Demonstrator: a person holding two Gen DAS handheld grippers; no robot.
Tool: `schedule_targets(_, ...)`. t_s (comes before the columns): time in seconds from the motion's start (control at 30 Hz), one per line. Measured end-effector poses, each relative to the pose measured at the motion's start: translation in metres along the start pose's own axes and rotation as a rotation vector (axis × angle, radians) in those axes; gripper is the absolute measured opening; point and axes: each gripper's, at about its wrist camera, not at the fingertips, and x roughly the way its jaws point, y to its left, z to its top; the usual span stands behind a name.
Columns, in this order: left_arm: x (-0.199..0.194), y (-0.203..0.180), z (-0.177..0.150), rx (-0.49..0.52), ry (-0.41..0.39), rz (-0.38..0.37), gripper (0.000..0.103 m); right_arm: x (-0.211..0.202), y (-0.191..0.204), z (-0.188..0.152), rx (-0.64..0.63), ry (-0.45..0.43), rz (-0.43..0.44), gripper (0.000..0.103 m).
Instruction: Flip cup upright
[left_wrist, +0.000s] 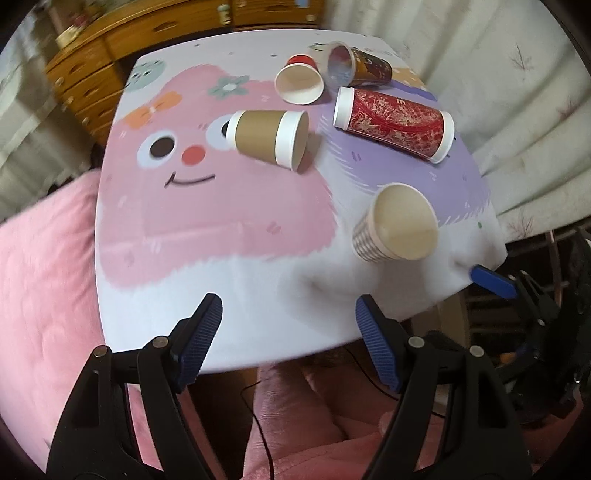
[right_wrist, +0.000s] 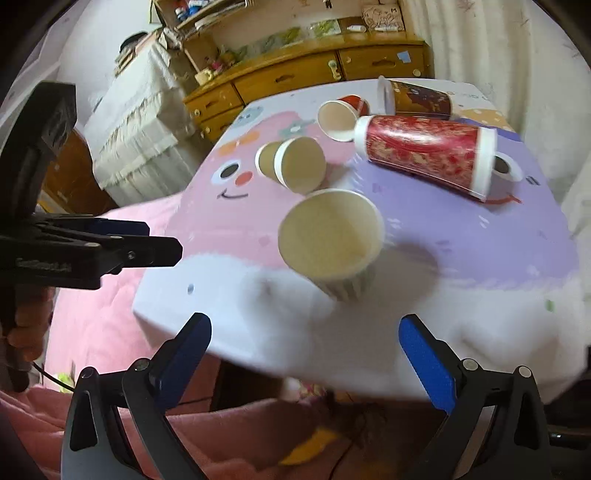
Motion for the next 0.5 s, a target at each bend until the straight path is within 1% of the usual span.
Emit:
schedule_targets(0.07, -0.012, -0.011, -0.012, -0.042, -0.015, 0.01, 0.073, -0.019, -0.005, -0.004, 0.009, 0.031, -0.042, 0.103)
schedule_targets(0.1, -0.018, -0.017, -0.019, -0.059, -0.031, 0.011, 0.073, -0.029, -0.009, -0.006, 0.022, 0.061, -0.05, 0.103)
schedule_targets(0.2, -0.037, -0.035, -0.034, -0.097, -0.074, 0.012, 0.073, -0.054, -0.023, -0.01, 0.08, 0.126, -0.016, 0.103)
schedule_targets(0.27, -0.051, -0.047, -0.041, -0.108, -0.099, 0.01, 0.073, -0.074, -0.029, -0.013, 0.112, 0.147, -0.011, 0.103)
schedule_targets(0.3, -0.061, -0.055, -0.044, -0.113, -0.12, 0.007, 0.073, -0.083, -0.03, -0.014, 0.125, 0.158, -0.022, 0.103)
schedule_targets(0.4, -0.084, -0.07, -0.049, -0.113, -0.163, -0.003, 0.073, -0.106, -0.034, -0.018, 0.18, 0.238, -0.107, 0.103)
schedule_targets(0.43, -0.094, -0.075, -0.05, -0.114, -0.179, 0.005, 0.073, -0.112, -0.036, -0.019, 0.209, 0.256, -0.118, 0.103)
schedule_targets(0.5, -0.111, -0.083, -0.052, -0.119, -0.209, 0.025, 0.073, -0.128, -0.039, -0.021, 0.256, 0.259, -0.094, 0.103)
